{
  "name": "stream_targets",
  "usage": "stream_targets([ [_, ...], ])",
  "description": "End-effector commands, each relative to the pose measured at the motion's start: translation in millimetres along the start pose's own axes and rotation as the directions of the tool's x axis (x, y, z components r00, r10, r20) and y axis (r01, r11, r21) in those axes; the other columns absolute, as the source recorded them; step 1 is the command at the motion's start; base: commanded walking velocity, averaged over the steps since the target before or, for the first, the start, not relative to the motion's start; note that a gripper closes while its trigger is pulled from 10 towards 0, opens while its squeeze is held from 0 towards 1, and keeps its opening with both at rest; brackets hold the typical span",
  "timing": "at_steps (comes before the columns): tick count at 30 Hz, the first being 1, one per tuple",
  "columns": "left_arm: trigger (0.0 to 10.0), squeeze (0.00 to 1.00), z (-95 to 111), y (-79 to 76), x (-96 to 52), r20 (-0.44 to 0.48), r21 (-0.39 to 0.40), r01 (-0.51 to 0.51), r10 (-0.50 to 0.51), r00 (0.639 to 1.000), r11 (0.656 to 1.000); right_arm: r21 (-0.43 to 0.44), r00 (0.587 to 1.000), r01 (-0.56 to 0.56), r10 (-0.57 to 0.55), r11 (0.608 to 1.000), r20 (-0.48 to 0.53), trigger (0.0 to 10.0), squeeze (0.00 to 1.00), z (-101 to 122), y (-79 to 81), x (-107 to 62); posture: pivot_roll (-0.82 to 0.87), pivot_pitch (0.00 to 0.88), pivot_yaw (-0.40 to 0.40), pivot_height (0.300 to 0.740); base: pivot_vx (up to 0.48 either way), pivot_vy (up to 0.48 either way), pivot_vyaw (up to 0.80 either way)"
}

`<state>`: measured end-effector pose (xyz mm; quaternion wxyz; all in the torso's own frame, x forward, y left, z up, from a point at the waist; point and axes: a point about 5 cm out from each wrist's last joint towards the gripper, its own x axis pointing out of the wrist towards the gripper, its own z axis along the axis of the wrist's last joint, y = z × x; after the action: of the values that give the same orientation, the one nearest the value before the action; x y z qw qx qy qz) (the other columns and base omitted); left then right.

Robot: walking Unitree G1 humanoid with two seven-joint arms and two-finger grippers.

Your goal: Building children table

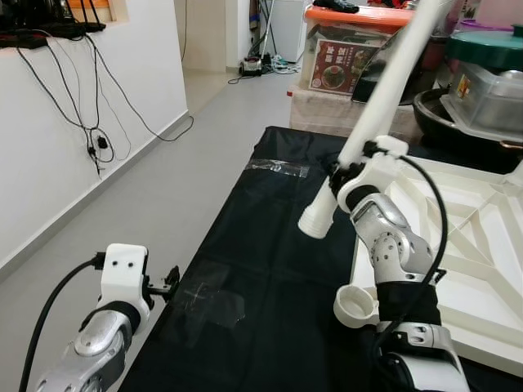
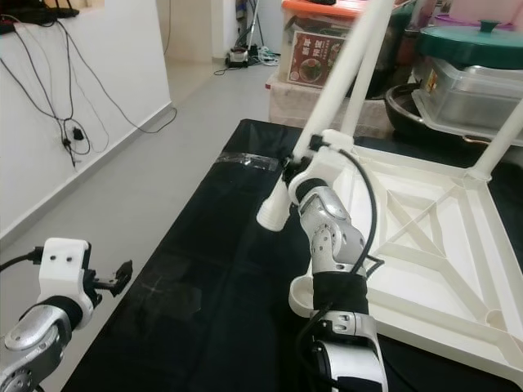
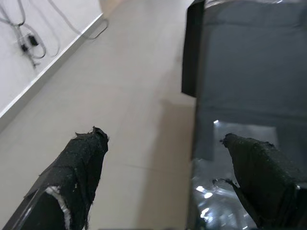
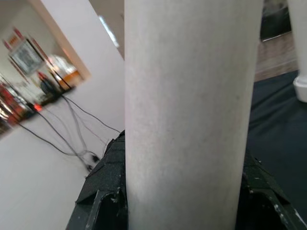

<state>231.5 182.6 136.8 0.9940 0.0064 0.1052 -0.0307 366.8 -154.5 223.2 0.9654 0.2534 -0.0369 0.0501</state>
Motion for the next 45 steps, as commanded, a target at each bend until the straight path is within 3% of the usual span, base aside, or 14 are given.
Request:
stream_targets([
  [1, 10.0, 0.0, -1, -0.9, -0.7, 0.002, 0.01, 0.018, -0.018, 1.0, 1.0, 0.038, 0.999, -0.024, 0.022, 0.999, 0.032, 10.0, 0.0, 7, 5.7, 1.2, 0.03, 0.0, -0.055, 0.74, 0.0, 0.0, 0.0],
  [8, 10.0, 0.0, 1, -4.9, -2.4, 0.046, 0.005, 0.066, -0.066, 0.997, 0.998, 0.034, 0.995, -0.095, 0.093, 0.995, 0.044, 10.0, 0.0, 4, 21.0, 1.3, 0.03, 0.0, -0.06, 0.74, 0.0, 0.0, 0.0],
  [13, 10.0, 0.0, -2, -4.7, -4.9, 0.055, 0.055, 0.058, -0.061, 0.997, 0.997, 0.009, 0.993, -0.108, 0.108, 0.994, 0.043, 10.0, 0.0, 0, 22.9, -1.1, 0.04, 0.0, -0.062, 0.74, 0.0, 0.0, 0.0],
  [24, 10.0, 0.0, -2, -15.1, -6.1, 0.085, 0.063, 0.081, -0.086, 0.993, 0.995, -0.054, 0.992, -0.125, 0.127, 0.991, 0.027, 10.0, 0.0, -3, 22.9, -5.5, 0.03, 0.0, -0.059, 0.74, 0.0, 0.0, -0.22],
  [29, 10.0, 0.0, -5, -19.5, -7.0, 0.081, 0.08, 0.102, -0.109, 0.991, 0.991, -0.125, 0.999, -0.006, 0.012, 0.992, 0.052, 10.0, 0.0, -4, 4.4, -11.3, 0.02, 0.0, -0.053, 0.74, 0.0, 0.0, -0.8],
  [32, 10.0, 0.0, -5, -20.4, -6.9, 0.086, 0.081, 0.109, -0.116, 0.99, 0.991, -0.134, 0.999, 0.001, 0.006, 0.991, 0.05, 10.0, 0.0, -6, 2.0, -13.6, 0.02, 0.0, -0.053, 0.74, 0.0, 0.0, -0.8],
  [37, 10.0, 0.0, -2, -25.6, -9.5, 0.112, 0.093, 0.133, -0.143, 0.983, 0.987, -0.184, 0.997, -0.054, 0.064, 0.981, 0.047, 10.0, 0.0, -11, 10.9, -18.7, 0.03, 0.0, -0.054, 0.74, 0.0, 0.0, -0.32],
  [45, 10.0, 0.0, -1, -26.5, -10.5, 0.13, 0.093, 0.138, -0.149, 0.98, 0.986, -0.191, 0.992, -0.107, 0.118, 0.976, 0.046, 10.0, 0.0, -15, 24.6, -17.6, 0.03, 0.0, -0.059, 0.74, 0.0, 0.0, 0.0],
])
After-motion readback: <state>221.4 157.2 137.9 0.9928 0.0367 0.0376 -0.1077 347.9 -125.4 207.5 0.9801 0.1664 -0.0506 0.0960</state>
